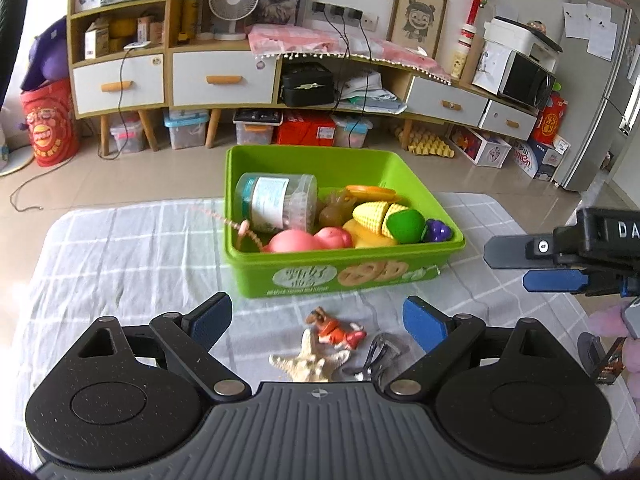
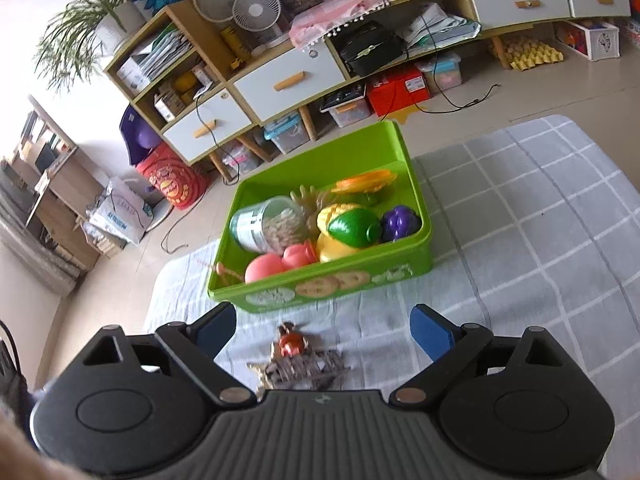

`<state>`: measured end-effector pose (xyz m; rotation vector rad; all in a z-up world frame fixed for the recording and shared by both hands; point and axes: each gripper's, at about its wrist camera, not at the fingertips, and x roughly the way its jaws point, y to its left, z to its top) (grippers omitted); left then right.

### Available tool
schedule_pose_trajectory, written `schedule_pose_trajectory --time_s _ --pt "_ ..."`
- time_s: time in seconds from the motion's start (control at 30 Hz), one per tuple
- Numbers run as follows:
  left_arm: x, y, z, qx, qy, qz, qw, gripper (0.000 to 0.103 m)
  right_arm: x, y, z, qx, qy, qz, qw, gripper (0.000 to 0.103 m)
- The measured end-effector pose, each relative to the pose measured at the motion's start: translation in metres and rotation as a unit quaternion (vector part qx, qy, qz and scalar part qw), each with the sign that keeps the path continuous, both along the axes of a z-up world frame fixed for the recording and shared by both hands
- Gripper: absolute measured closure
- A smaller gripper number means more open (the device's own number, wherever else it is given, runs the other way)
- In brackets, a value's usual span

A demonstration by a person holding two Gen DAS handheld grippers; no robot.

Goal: Organize rigid objects
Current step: 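Move both tools back to the toys left on the sheet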

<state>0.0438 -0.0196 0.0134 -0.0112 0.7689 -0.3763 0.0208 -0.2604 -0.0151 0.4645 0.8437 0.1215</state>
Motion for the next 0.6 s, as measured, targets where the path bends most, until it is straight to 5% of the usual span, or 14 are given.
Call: schedule_pose_trajectory --time_s 0.6 --pt "-0.025 0.019 -0.042 0.044 0.021 0.009 0.9988 0.01 -0.026 0.03 -0.047 -0.051 0.004 0.068 0.996 0.026"
